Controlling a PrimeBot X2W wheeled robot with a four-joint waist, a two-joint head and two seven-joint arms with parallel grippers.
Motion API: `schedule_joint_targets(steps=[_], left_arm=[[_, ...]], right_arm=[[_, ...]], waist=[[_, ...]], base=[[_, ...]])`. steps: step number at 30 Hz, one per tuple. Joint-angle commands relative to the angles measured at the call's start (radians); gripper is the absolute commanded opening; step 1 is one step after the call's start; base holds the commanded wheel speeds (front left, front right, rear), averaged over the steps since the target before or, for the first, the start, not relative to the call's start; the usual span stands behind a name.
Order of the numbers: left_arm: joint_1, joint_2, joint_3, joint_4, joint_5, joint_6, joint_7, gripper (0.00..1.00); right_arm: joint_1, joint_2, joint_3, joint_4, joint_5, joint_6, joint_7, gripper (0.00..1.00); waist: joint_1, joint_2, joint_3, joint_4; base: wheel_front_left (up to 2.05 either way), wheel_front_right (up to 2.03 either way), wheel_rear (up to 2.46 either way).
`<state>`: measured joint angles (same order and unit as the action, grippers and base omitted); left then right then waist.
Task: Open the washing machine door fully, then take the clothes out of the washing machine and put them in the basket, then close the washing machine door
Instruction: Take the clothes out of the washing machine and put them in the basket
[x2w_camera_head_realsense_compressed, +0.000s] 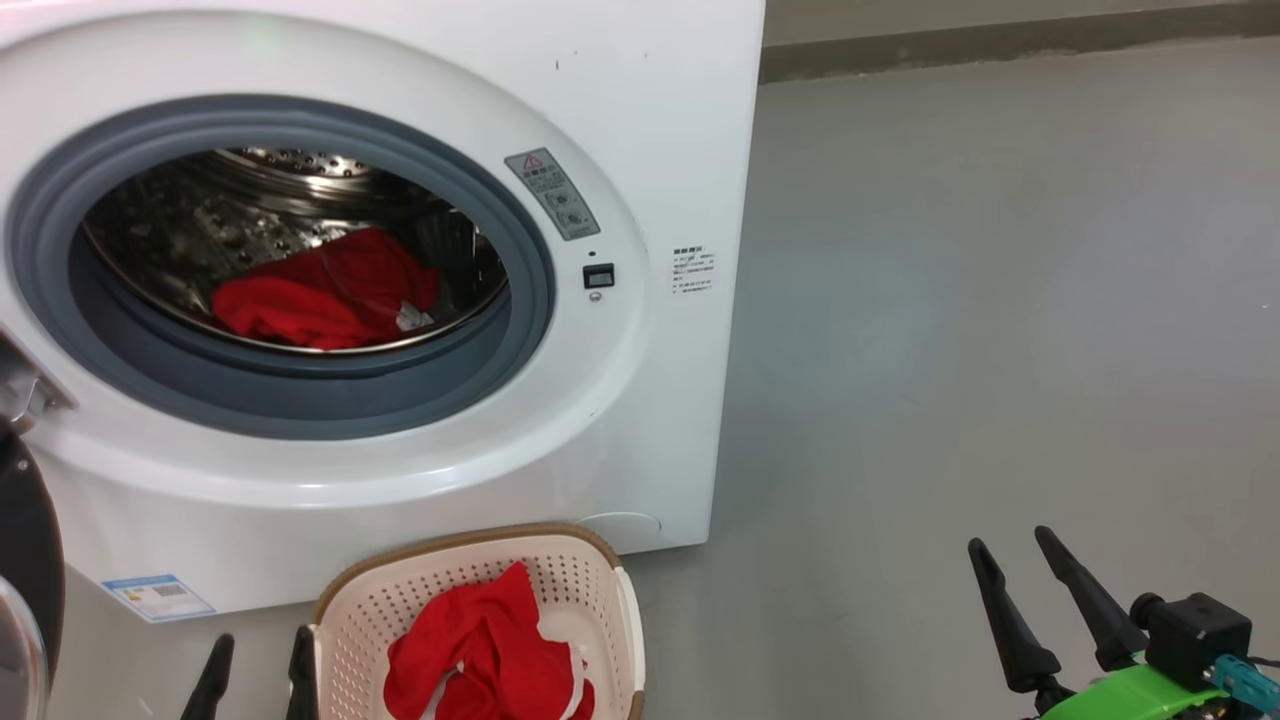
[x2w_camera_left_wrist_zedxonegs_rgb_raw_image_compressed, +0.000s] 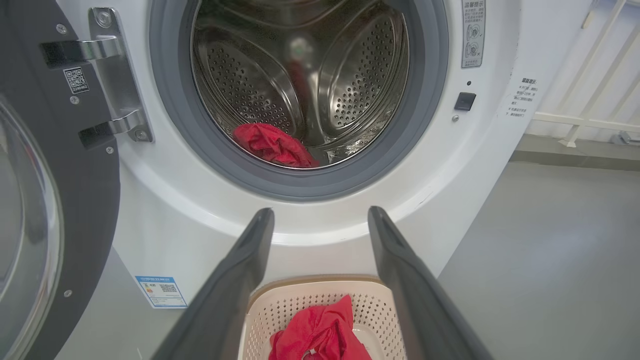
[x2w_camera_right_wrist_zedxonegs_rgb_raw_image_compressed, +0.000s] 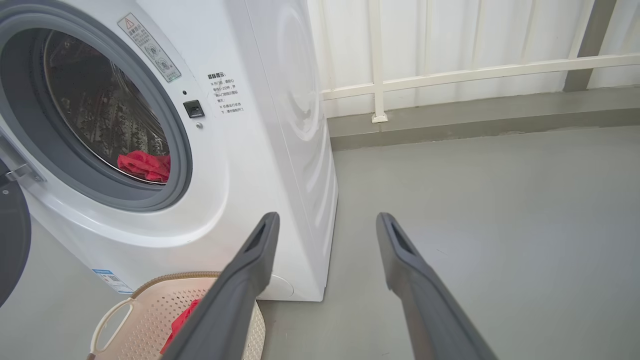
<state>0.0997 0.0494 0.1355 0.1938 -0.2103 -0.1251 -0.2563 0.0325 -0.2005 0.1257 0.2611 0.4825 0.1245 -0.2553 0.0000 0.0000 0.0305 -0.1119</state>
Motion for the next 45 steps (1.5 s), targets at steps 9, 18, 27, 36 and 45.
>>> schedule_joint_targets(steps=[9, 18, 27, 36, 45], left_arm=[[0.043, 0.002, 0.048, -0.079, 0.004, -0.006, -0.006, 1.00], [0.049, 0.001, 0.041, -0.088, -0.011, 0.000, -0.006, 1.00], [0.048, 0.001, 0.031, -0.097, -0.019, 0.009, -0.006, 1.00], [-0.010, 0.001, 0.004, -0.057, 0.002, 0.006, -0.006, 1.00], [-0.160, 0.009, -0.009, 0.043, 0.046, 0.001, -0.006, 1.00]], right_arm=[[0.012, -0.023, -0.004, -0.032, -0.007, 0.006, -0.006, 1.00], [0.012, -0.024, -0.005, -0.031, -0.007, 0.006, -0.006, 1.00], [0.008, -0.024, -0.003, -0.029, -0.004, 0.006, -0.006, 1.00], [-0.009, -0.017, -0.008, -0.034, -0.006, 0.006, -0.006, 1.00], [-0.058, 0.001, 0.002, -0.043, -0.006, 0.006, -0.006, 1.00]], waist=[[0.0000, 0.0000, -0.013, 0.003], [0.0000, 0.0000, -0.015, 0.003], [0.0000, 0.0000, -0.010, -0.002], [0.0000, 0.0000, 0.031, 0.010], [0.0000, 0.0000, 0.126, 0.010]], base=[[0.00, 0.00, 0.00], [0.00, 0.00, 0.00], [0.00, 0.00, 0.00], [0.00, 0.00, 0.00], [0.00, 0.00, 0.00]])
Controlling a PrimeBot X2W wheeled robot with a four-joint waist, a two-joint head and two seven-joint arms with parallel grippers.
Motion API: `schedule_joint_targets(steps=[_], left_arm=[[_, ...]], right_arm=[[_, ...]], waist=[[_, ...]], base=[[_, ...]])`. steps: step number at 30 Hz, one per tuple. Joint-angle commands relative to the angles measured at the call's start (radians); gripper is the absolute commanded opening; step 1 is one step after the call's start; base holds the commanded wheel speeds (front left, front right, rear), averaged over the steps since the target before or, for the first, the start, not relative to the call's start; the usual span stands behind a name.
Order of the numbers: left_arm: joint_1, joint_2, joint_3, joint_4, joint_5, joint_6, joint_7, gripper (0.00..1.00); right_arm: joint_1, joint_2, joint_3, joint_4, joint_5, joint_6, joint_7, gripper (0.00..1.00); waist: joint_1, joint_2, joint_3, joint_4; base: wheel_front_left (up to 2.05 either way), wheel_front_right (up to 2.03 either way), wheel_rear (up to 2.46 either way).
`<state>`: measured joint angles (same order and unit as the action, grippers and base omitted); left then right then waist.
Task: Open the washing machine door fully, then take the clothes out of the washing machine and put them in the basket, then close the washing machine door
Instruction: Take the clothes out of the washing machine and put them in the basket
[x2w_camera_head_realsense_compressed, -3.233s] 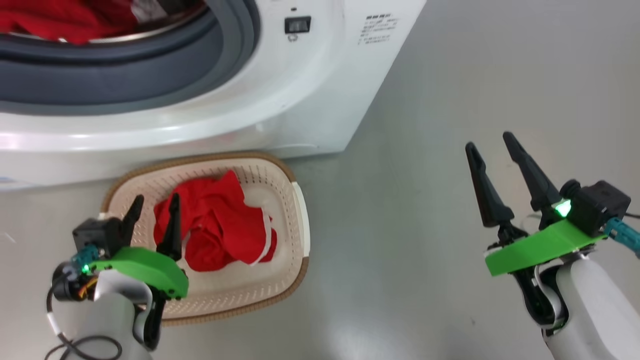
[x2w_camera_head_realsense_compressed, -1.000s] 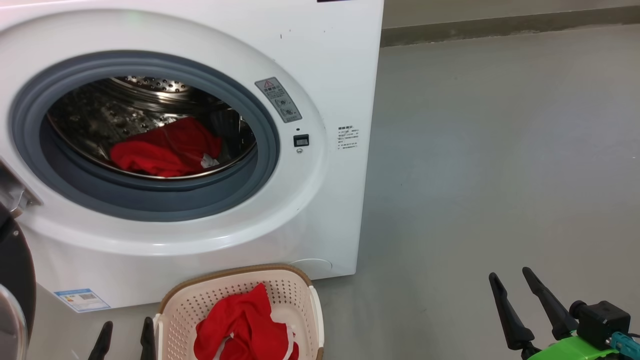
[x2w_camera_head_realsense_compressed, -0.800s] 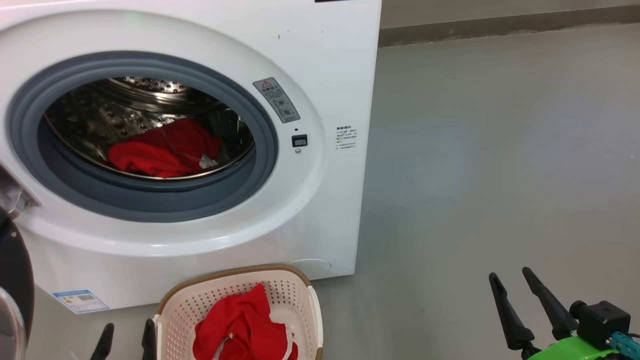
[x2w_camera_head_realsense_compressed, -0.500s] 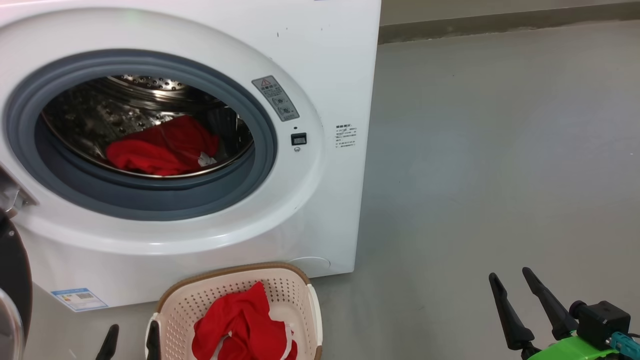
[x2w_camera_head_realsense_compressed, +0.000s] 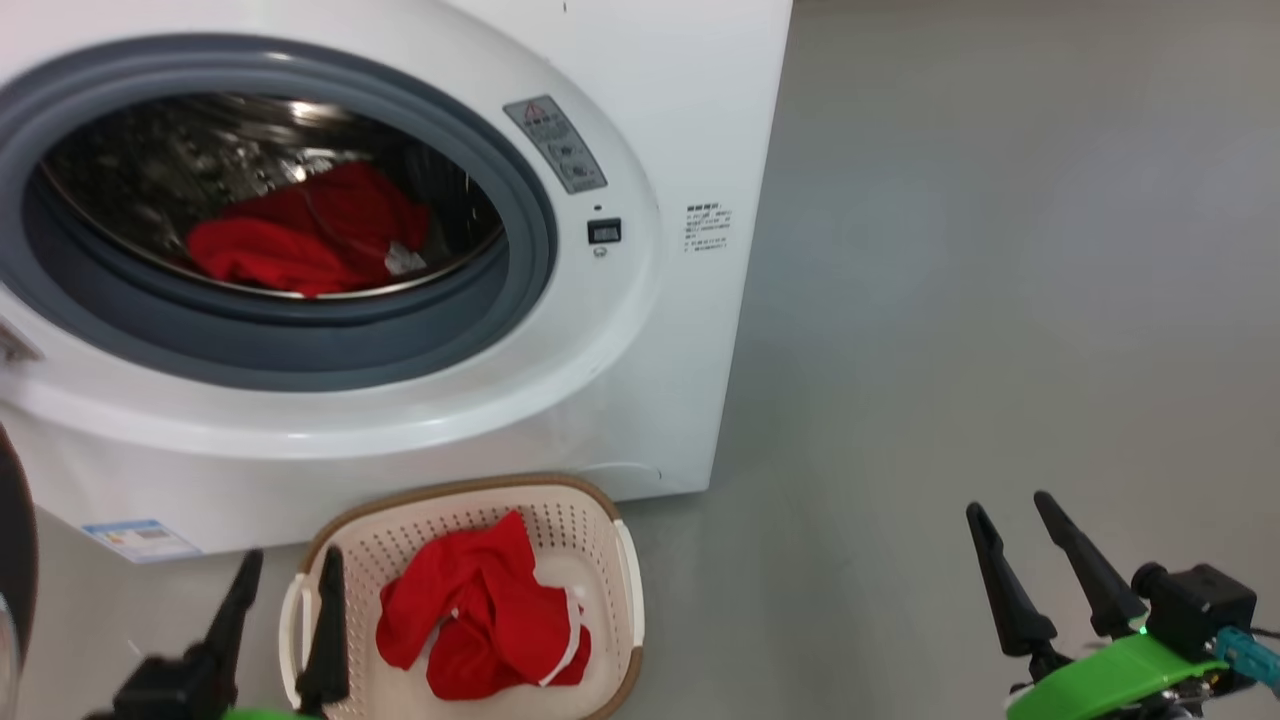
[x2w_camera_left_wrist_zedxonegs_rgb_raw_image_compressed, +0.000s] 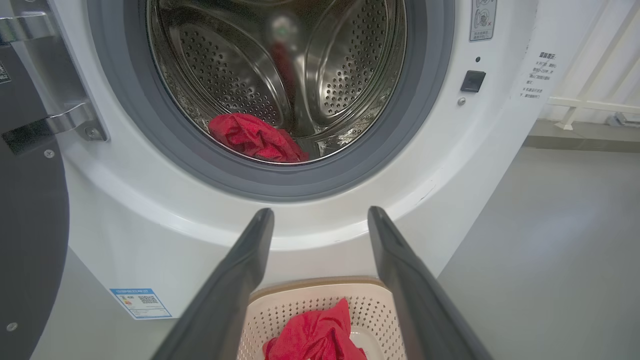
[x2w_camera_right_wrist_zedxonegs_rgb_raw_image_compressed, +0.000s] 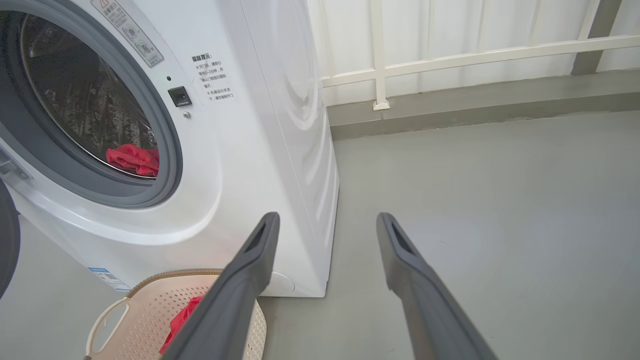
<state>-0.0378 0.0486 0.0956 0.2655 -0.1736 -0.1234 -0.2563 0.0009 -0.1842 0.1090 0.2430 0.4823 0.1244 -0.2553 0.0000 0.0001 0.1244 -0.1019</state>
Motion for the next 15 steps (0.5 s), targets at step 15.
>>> schedule_joint_targets(steps=[15], left_arm=[[-0.447, 0.072, -0.001, 0.223, 0.072, -0.003, -0.006, 1.00]], right_arm=[[-0.157, 0.016, 0.022, -0.044, -0.005, 0.006, -0.006, 1.00]], waist=[[0.0000, -0.0001, 0.238, -0.020]], base=[[0.00, 0.00, 0.00]])
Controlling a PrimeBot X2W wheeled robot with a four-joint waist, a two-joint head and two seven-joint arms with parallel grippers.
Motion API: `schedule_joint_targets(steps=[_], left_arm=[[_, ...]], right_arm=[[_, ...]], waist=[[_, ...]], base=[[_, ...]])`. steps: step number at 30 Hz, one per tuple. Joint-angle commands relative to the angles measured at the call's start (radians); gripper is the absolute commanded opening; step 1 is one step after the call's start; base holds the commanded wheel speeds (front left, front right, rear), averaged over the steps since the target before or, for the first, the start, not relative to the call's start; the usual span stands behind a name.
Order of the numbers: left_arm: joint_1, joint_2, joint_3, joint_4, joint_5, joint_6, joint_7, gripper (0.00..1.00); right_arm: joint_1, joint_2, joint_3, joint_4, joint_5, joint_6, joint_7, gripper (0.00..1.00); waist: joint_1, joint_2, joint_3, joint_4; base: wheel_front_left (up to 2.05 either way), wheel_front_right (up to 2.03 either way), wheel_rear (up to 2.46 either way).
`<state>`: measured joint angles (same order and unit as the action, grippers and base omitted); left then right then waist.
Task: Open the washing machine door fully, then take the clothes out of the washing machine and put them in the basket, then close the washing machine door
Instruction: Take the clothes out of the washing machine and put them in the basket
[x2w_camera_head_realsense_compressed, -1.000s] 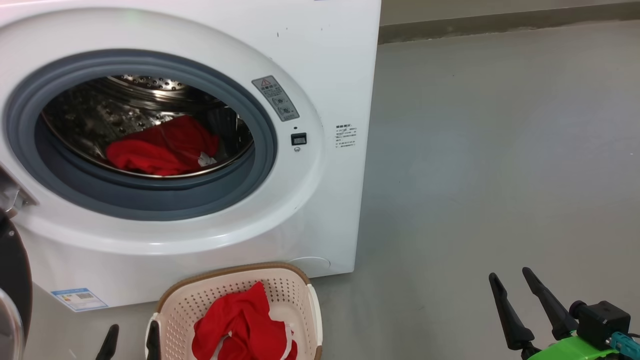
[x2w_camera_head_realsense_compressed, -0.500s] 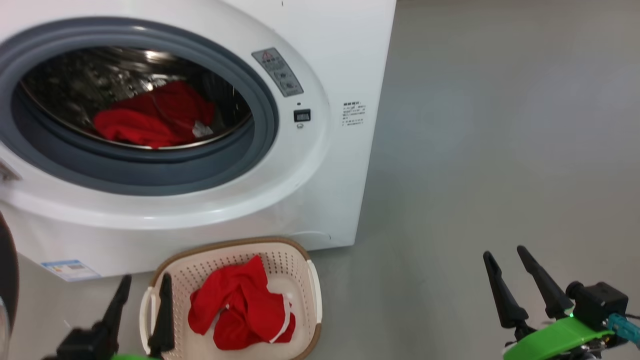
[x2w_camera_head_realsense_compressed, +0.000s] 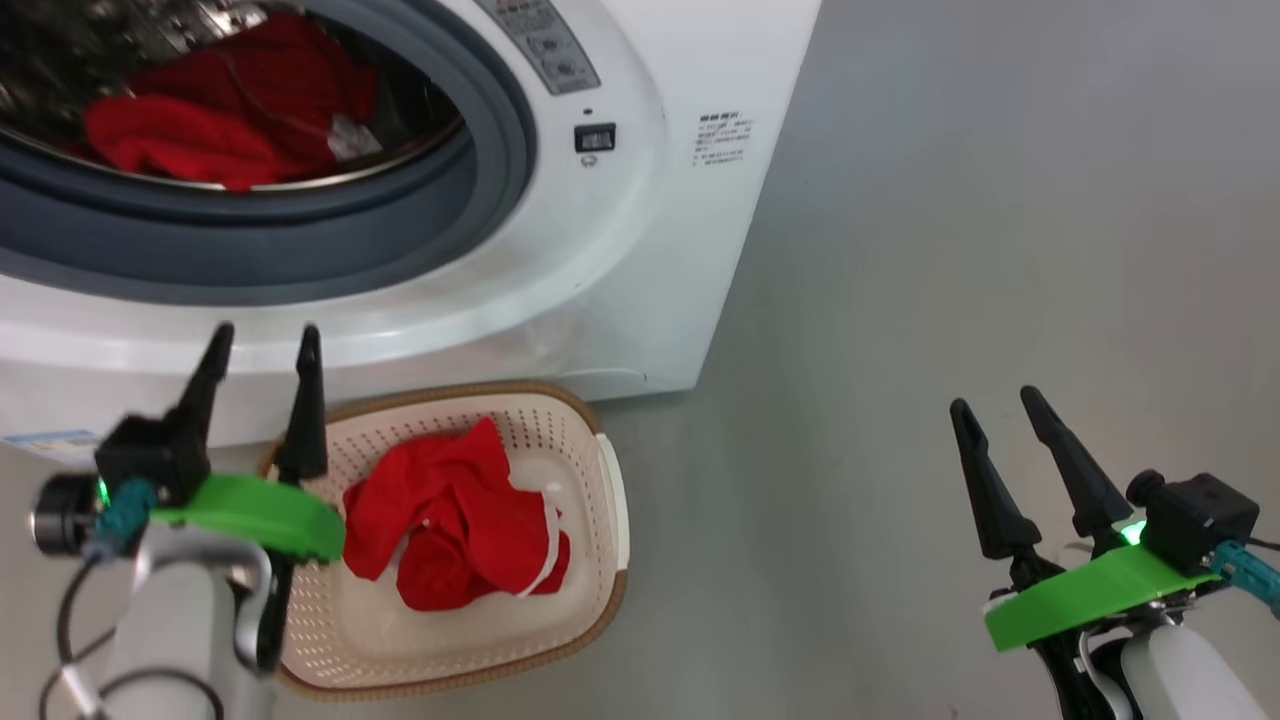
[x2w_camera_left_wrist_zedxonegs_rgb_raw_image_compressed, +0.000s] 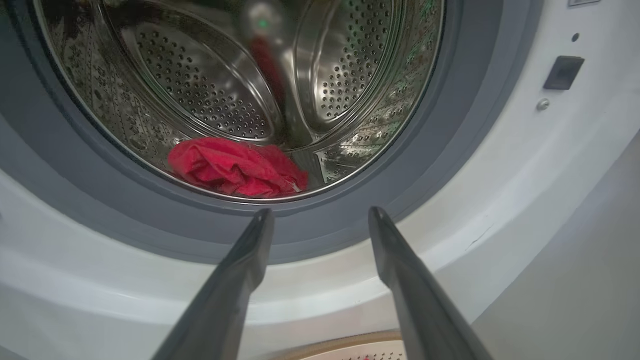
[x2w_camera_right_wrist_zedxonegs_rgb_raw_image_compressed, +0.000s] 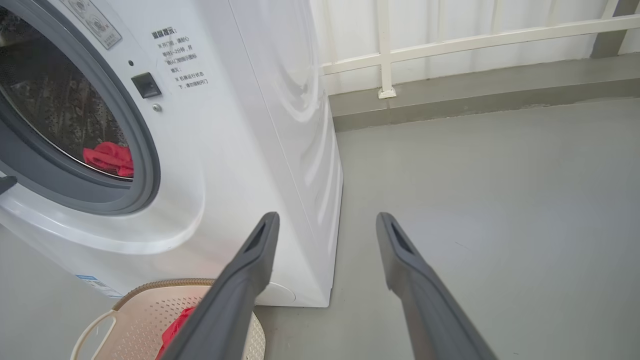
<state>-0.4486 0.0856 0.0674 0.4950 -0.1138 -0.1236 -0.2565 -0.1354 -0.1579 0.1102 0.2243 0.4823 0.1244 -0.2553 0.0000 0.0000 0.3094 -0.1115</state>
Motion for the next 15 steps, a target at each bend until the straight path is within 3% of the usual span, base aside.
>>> schedule_joint_targets(steps=[1, 15], left_arm=[[-0.066, 0.039, 0.027, 0.016, 0.013, -0.003, -0.005, 1.00], [-0.419, 0.073, 0.059, 0.359, -0.050, 0.001, -0.005, 1.00]], right_arm=[[-0.028, -0.008, 0.022, -0.026, -0.005, 0.006, -0.006, 1.00], [-0.098, 0.013, 0.035, -0.024, 0.001, 0.006, -0.006, 1.00]], waist=[[0.0000, 0.0000, 0.064, -0.012], [0.0000, 0.0000, 0.157, -0.046]], base=[[0.00, 0.00, 0.00], [0.00, 0.00, 0.00]])
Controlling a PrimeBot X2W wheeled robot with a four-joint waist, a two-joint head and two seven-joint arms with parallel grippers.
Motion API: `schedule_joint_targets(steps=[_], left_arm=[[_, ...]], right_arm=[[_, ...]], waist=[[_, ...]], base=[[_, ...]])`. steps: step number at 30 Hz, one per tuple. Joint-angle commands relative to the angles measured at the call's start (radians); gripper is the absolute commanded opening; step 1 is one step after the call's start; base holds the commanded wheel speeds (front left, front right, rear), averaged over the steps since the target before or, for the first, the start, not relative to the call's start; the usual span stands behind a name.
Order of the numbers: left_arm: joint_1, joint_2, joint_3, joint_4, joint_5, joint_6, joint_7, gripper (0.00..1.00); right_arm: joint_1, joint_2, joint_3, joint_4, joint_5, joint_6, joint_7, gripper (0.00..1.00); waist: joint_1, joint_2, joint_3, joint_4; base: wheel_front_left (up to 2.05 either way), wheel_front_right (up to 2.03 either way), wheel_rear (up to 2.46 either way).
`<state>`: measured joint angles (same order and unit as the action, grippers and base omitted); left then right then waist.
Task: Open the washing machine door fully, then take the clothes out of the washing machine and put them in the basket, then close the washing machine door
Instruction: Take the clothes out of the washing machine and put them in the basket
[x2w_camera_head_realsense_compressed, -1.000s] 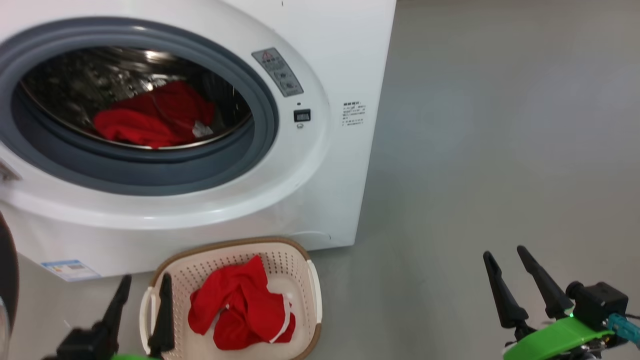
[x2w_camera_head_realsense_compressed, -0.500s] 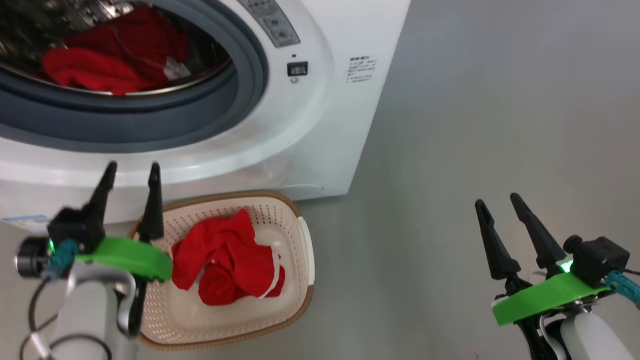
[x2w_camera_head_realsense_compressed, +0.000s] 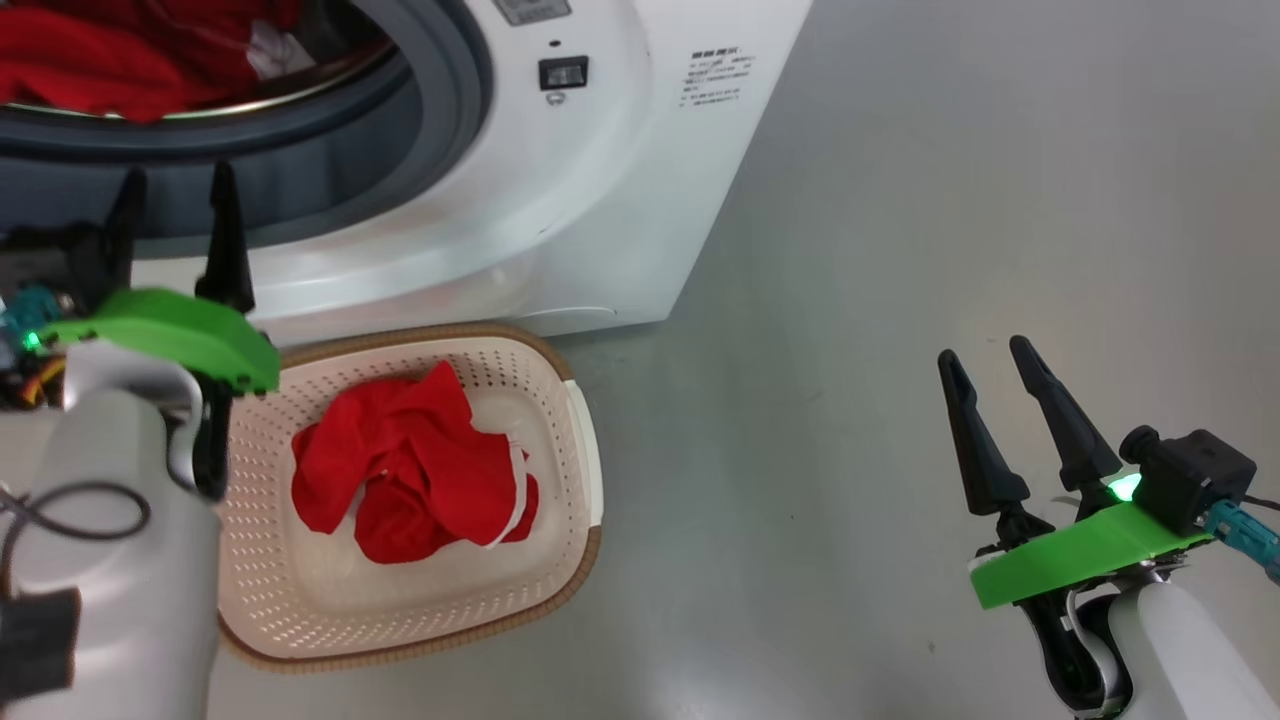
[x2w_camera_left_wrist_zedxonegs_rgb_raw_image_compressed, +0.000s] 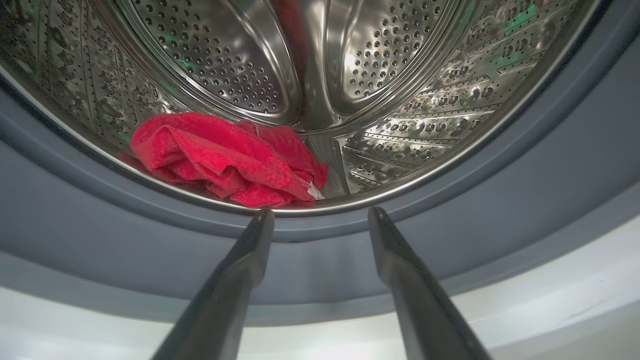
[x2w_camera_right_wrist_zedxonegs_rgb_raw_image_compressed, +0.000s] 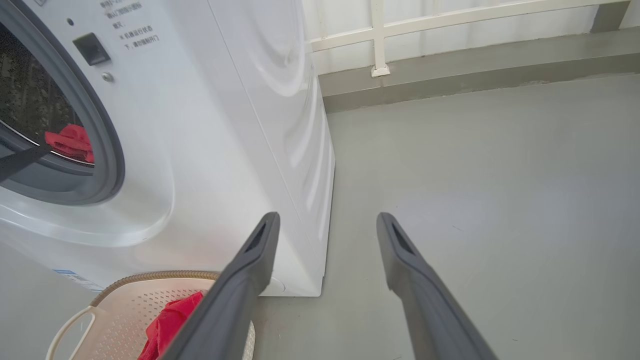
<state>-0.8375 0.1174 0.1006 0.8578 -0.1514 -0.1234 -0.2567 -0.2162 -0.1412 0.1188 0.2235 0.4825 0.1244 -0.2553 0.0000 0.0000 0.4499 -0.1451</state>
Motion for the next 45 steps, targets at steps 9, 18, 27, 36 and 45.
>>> schedule_joint_targets(steps=[9, 18, 27, 36, 45], left_arm=[[-0.197, 0.045, 0.051, 0.148, -0.072, 0.002, -0.001, 1.00], [-0.316, 0.069, 0.122, 0.305, -0.157, 0.031, 0.018, 1.00], [-0.329, 0.089, 0.122, 0.373, -0.172, 0.032, 0.010, 1.00], [-0.360, 0.120, 0.132, 0.397, -0.194, 0.042, 0.005, 1.00], [-0.389, 0.153, 0.133, 0.416, -0.208, 0.073, 0.023, 1.00]], right_arm=[[-0.044, 0.008, 0.032, -0.025, 0.002, 0.006, -0.006, 1.00], [-0.059, 0.021, 0.035, -0.024, 0.006, 0.006, -0.006, 1.00], [-0.056, 0.028, 0.033, -0.024, 0.005, 0.006, -0.006, 1.00], [-0.068, 0.025, 0.057, -0.025, 0.008, 0.006, -0.006, 1.00], [-0.072, 0.031, 0.063, -0.029, 0.010, 0.006, -0.006, 1.00]], waist=[[0.0000, 0.0000, 0.052, -0.031], [0.0000, 0.0000, 0.071, -0.055], [0.0000, 0.0000, 0.070, -0.062], [0.0000, 0.0000, 0.075, -0.082], [0.0000, 0.0000, 0.098, -0.113]], base=[[0.00, 0.00, 0.00], [0.00, 0.00, 0.00], [0.00, 0.00, 0.00], [0.00, 0.00, 0.00], [0.00, 0.00, 0.00]])
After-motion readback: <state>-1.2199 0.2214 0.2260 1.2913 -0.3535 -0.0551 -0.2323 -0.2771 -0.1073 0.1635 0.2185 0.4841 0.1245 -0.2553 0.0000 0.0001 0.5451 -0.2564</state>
